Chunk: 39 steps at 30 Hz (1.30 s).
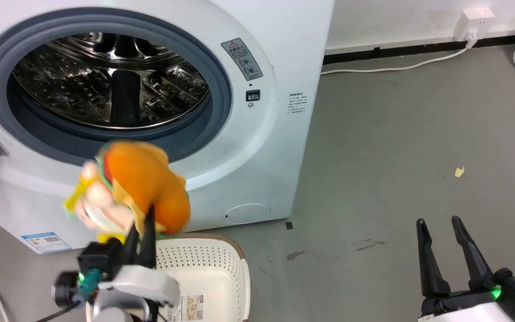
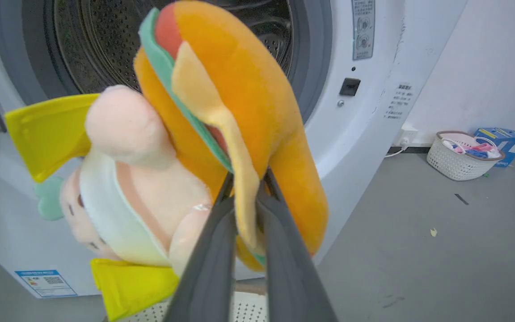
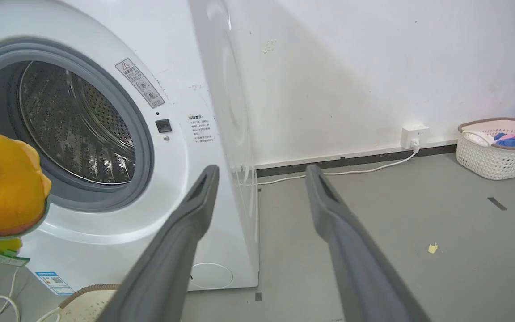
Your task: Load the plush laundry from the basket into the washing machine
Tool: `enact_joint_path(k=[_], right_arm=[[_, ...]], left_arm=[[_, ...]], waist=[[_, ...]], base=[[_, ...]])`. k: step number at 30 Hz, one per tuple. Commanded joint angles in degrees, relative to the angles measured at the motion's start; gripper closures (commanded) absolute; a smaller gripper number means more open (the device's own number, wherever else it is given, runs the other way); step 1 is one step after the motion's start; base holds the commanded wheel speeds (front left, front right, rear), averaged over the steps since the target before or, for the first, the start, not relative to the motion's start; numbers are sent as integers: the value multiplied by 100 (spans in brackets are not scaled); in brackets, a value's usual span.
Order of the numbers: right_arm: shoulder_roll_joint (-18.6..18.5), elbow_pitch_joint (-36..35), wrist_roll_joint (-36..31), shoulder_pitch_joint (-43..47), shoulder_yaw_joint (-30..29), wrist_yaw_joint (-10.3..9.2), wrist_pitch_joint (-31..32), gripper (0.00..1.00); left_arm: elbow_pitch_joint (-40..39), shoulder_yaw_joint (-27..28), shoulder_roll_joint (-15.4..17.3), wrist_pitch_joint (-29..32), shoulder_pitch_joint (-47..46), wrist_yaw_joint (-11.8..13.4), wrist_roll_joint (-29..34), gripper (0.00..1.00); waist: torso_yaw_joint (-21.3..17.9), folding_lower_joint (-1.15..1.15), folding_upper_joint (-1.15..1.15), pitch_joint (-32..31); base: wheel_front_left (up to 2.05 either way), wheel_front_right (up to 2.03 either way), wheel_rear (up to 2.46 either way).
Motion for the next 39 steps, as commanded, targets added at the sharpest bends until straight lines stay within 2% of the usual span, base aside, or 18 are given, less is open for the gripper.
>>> enact_joint_path(k=[1, 4, 8, 15, 21, 27, 32, 39], right_arm=[[-7, -51, -28, 72, 26, 30, -25, 0], [-7, -87, 6, 36, 80, 30, -25, 0], [-7, -118, 91, -122, 142, 30, -25, 0], [-7, -99, 347, -523, 249, 30, -25, 0], [-7, -25, 662, -839, 331, 30, -25, 0], [-7, 31, 937, -1079, 438, 30, -25, 0], [-7, 69, 1117, -1227, 537, 30, -25, 0], [-7, 87, 1263, -1291, 643, 30, -25, 0]], left_arm=[[-394, 118, 8, -33, 16, 24, 121, 100], [-776, 237, 63, -33, -159, 15, 242, 100], [-908, 322, 232, 65, -772, 3, 284, 100], [-628, 406, 807, 1059, -2411, -66, 440, 100], [60, 382, 1436, 1969, -3837, -212, 693, 100], [1044, 189, 1990, 2636, -5278, -403, 1069, 100], [1911, -136, 2241, 3074, -6300, -541, 1453, 100], [2963, -623, 2431, 3927, -7082, -790, 1835, 100]], waist=[[-18, 1, 0, 64], [-75, 1, 0, 245], [-199, 1, 0, 656], [-564, 1, 0, 1562], [-932, 1, 0, 2253], [-1211, 1, 0, 2769], [-1373, 1, 0, 3035], [-1493, 1, 0, 3213]], base=[[0, 0, 0], [0, 0, 0], [0, 0, 0], [0, 0, 0], [0, 0, 0], [0, 0, 0], [0, 0, 0], [0, 0, 0]])
